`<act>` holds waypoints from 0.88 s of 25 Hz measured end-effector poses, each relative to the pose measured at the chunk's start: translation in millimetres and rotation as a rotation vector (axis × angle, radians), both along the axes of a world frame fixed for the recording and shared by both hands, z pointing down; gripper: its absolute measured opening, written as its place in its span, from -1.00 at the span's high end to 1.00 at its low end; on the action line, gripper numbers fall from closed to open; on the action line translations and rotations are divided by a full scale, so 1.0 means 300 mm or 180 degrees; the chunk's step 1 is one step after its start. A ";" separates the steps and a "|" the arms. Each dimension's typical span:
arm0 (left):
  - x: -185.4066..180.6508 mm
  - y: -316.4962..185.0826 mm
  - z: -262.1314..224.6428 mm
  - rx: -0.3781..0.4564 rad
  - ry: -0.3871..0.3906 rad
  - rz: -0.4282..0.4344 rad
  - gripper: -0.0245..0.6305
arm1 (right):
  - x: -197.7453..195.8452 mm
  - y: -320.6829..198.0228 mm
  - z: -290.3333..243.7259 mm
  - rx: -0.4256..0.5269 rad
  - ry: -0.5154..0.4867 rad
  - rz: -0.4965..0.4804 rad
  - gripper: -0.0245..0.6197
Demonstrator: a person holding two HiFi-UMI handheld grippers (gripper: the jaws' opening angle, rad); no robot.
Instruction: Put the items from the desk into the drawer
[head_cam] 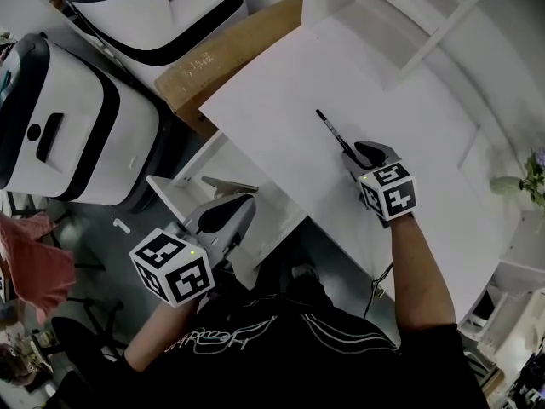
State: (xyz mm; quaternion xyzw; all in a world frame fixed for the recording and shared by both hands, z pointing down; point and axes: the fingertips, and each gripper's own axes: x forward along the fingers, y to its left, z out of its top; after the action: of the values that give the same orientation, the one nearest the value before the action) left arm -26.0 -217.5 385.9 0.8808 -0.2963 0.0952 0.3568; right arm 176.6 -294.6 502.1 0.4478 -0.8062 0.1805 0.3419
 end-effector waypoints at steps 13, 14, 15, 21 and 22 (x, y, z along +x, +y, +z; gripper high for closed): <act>-0.016 0.011 0.013 -0.0057 -0.0004 -0.0074 0.90 | -0.014 0.004 0.017 -0.0161 0.0047 0.0023 0.72; -0.018 0.018 0.012 -0.0059 -0.0007 -0.0088 0.90 | -0.015 0.005 0.017 -0.0150 0.0078 0.0017 0.72; -0.020 0.025 0.011 -0.0059 -0.0010 -0.0103 0.90 | -0.015 0.006 0.016 -0.0143 0.0091 0.0020 0.72; -0.043 0.073 0.007 -0.0092 -0.0050 -0.0238 0.90 | -0.020 0.015 -0.026 -0.0075 -0.0112 0.0140 0.72; -0.047 0.084 0.006 -0.0101 -0.0042 -0.0266 0.90 | -0.022 0.022 -0.039 -0.0052 -0.0149 0.0145 0.72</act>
State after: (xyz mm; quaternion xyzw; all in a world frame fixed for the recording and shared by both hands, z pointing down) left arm -40.0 -192.3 387.6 0.8613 -0.3336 0.0907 0.3725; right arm 169.8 -288.2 490.4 0.4589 -0.8021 0.2053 0.3224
